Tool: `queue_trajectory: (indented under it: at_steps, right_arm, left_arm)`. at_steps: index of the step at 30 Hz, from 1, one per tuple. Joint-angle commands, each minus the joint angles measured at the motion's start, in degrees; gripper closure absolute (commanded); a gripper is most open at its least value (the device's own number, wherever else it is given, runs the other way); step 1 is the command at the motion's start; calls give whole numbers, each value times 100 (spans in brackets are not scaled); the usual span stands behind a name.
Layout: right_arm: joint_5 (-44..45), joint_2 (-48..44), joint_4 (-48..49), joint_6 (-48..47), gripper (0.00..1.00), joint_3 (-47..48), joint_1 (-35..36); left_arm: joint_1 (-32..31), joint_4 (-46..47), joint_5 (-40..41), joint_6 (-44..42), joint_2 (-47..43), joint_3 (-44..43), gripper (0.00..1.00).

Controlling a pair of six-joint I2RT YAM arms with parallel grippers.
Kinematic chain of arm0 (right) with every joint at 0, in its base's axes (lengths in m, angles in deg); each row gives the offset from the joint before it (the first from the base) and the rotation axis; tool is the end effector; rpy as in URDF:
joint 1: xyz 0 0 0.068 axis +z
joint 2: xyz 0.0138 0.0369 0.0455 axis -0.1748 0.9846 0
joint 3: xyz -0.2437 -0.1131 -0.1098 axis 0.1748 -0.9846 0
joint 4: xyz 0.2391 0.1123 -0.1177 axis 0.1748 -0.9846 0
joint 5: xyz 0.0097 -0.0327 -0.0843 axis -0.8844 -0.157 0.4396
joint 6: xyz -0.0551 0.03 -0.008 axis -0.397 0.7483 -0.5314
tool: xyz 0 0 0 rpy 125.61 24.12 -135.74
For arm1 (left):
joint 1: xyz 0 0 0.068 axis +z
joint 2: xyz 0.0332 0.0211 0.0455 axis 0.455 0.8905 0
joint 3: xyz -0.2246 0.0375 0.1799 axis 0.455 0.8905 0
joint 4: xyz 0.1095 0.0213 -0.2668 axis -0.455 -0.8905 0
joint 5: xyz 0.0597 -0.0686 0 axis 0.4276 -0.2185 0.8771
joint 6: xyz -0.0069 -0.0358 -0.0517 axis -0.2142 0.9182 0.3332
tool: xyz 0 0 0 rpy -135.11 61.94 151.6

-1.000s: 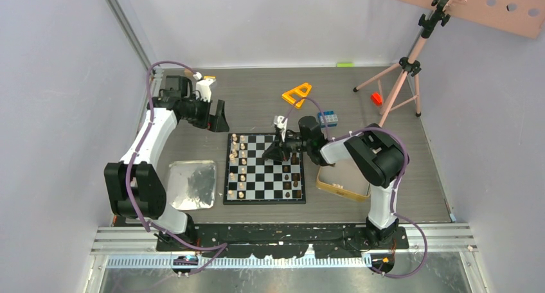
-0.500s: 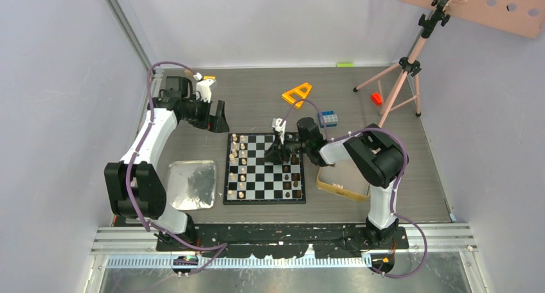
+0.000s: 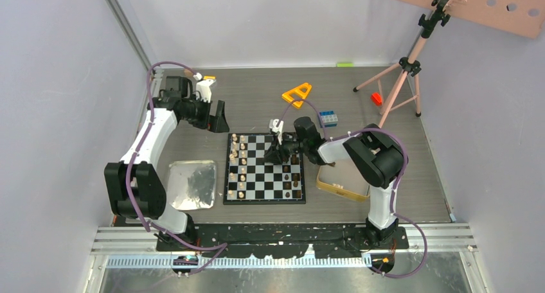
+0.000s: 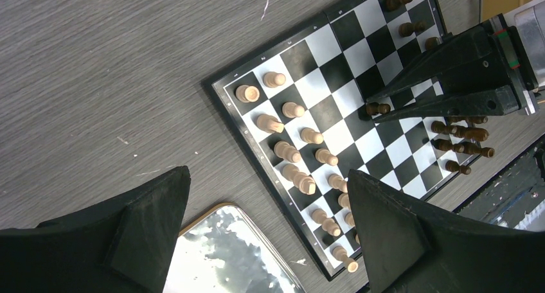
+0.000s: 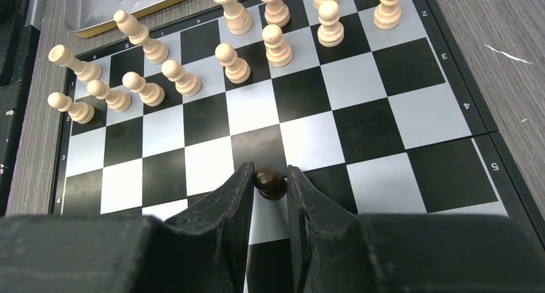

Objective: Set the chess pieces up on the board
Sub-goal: Place the chess piece on the chessboard.

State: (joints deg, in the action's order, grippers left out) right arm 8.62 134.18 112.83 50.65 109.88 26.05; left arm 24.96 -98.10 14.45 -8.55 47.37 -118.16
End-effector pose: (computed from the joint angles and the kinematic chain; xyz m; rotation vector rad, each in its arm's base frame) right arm 0.3047 0.2650 0.1140 -1.2431 1.6547 1.0916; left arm 0.3495 -0.0384 0.2945 0.4568 2.4121 -0.6431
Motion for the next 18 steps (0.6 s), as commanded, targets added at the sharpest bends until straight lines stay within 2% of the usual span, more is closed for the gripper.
queue_trajectory:
  at_steps: [1, 8, 12, 18]
  right_arm:
    - [92, -271, -124, -144, 71, 285, 53]
    - [137, -330, -327, -173, 78, 394, 55]
    - [214, -435, -465, -281, 86, 403, 53]
    - [545, -831, -1121, -710, 94, 444, 53]
  left_arm:
    - [35, 97, -156, -98, -146, -38, 4]
    - [37, 68, -161, -107, -116, -53, 4]
    - [35, 40, -161, -127, -110, -58, 4]
    - [35, 29, -174, -109, -114, -87, 4]
